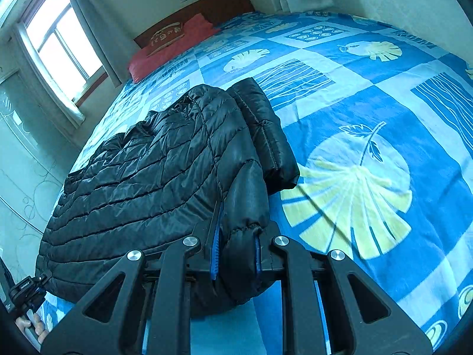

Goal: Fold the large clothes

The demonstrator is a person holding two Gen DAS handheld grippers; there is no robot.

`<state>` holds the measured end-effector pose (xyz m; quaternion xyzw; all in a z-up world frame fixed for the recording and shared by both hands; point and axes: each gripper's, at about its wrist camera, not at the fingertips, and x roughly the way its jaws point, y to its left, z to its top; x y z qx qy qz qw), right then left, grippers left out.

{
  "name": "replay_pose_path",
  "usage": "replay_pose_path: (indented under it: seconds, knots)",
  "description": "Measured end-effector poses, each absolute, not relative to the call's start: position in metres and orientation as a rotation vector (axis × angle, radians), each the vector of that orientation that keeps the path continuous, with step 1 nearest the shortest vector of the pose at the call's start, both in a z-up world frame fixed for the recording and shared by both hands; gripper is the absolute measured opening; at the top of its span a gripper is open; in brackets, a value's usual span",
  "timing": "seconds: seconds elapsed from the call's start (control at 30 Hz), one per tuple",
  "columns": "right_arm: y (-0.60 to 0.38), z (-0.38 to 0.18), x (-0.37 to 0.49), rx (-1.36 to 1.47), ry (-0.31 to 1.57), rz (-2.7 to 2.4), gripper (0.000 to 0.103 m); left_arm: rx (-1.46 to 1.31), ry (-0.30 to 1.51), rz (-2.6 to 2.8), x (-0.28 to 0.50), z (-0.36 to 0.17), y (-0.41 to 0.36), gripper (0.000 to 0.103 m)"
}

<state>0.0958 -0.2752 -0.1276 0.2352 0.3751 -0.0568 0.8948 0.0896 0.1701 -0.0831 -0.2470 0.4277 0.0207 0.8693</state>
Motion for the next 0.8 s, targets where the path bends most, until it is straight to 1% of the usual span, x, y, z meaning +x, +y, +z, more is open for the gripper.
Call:
replay_pose_path:
  seconds: [0.3,0.53,0.73,0.8]
  knots:
    - [-0.277,-0.134,0.080,0.494,0.787,-0.122,0.017,-0.500,0.906,0.039,0.087,-0.083,0.172,0.023]
    - [-0.281,-0.144,0.080,0.521,0.798,-0.114,0.018,-0.481,0.918,0.042,0.100,-0.097,0.169,0.024]
    - [-0.284,-0.148,0.080,0.547,0.805,-0.109,0.020,-0.458,0.914,0.036,0.099,-0.104,0.168,0.024]
    - [-0.284,-0.148,0.079,0.545,0.806,-0.116,0.023,-0.451,0.913,0.036,0.098,-0.104,0.168,0.024]
